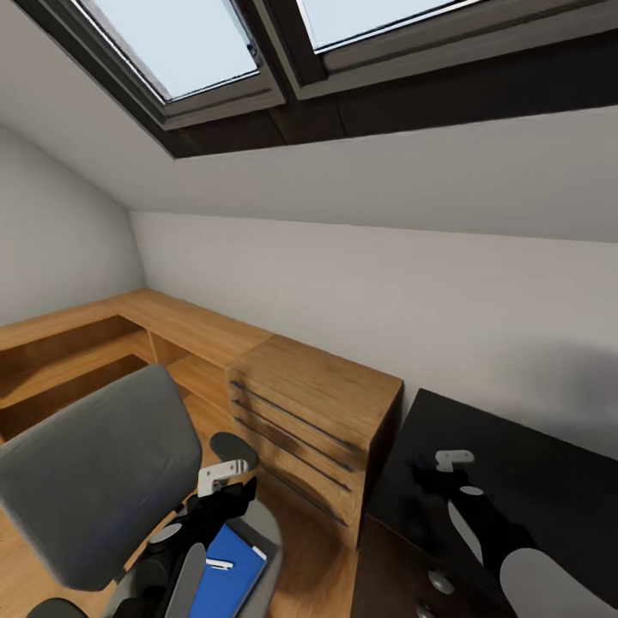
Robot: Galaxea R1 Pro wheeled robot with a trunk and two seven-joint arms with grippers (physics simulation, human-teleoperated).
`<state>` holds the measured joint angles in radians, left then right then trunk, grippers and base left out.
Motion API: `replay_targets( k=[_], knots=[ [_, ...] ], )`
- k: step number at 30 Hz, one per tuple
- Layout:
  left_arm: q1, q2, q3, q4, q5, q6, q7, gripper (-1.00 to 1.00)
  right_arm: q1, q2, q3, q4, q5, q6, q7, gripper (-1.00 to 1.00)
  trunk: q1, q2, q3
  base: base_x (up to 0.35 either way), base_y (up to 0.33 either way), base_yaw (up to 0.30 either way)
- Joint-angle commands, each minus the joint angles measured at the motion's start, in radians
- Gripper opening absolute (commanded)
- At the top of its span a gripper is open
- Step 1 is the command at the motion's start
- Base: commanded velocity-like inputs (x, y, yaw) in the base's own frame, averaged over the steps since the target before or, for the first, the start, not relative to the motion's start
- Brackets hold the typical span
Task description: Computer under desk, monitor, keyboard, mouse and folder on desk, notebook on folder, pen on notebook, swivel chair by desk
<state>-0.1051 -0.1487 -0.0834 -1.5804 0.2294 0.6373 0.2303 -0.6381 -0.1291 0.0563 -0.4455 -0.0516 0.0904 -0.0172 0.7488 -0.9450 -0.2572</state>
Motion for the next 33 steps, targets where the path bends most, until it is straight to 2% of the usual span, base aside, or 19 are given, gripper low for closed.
replay_targets(
  k=[1, 3, 5, 6, 16, 22, 25, 33],
  knots=[
    [-0.001, 0.000, -0.001, -0.001, 0.011, 0.004, 0.009, 1.00, 0.000, 0.007, 0.005, -0.001, 0.007, 0.006, -0.003, -1.00, 0.000, -0.001, -0.002, 0.041, -0.015, 0.048],
    [-0.001, -0.001, -0.001, -0.001, 0.011, 0.004, 0.009, 1.00, 0.000, 0.032, 0.004, 0.000, 0.048, 0.006, -0.002, -1.00, 0.000, -0.001, -0.002, 0.015, -0.006, 0.017],
    [-0.001, -0.001, -0.001, -0.001, 0.012, 0.004, 0.009, 1.00, 0.000, 0.041, 0.004, 0.001, 0.059, 0.006, -0.002, -1.00, 0.000, -0.001, -0.002, 0.005, -0.002, 0.006],
    [-0.001, -0.001, -0.002, -0.001, 0.012, 0.004, 0.009, 1.00, 0.000, 0.049, 0.004, 0.002, 0.079, 0.007, -0.001, -1.00, 0.000, -0.001, -0.002, 0.002, -0.001, 0.002],
    [-0.001, -0.002, -0.003, -0.001, 0.014, 0.004, 0.009, 1.00, 0.000, 0.059, 0.009, 0.043, 0.190, 0.019, -0.020, -1.00, 0.000, -0.001, -0.002, 0.000, 0.000, 0.000],
    [-0.001, -0.002, -0.003, -0.001, 0.014, 0.005, 0.009, 1.00, 0.000, 0.072, 0.009, 0.051, 0.213, 0.044, -0.036, -1.00, 0.000, -0.001, -0.002, 0.000, 0.000, 0.000],
    [-0.001, -0.002, -0.003, -0.001, 0.014, 0.005, 0.009, 1.00, 0.000, 0.091, 0.008, 0.080, 0.287, 0.067, -0.038, -1.00, 0.000, -0.001, -0.002, 0.000, 0.000, 0.000],
    [-0.001, -0.002, -0.003, -0.001, 0.014, 0.005, 0.009, 1.00, 0.000, 0.097, 0.007, 0.094, 0.306, 0.068, -0.037, -1.00, 0.000, -0.001, -0.002, 0.000, 0.000, 0.000]
  ],
)
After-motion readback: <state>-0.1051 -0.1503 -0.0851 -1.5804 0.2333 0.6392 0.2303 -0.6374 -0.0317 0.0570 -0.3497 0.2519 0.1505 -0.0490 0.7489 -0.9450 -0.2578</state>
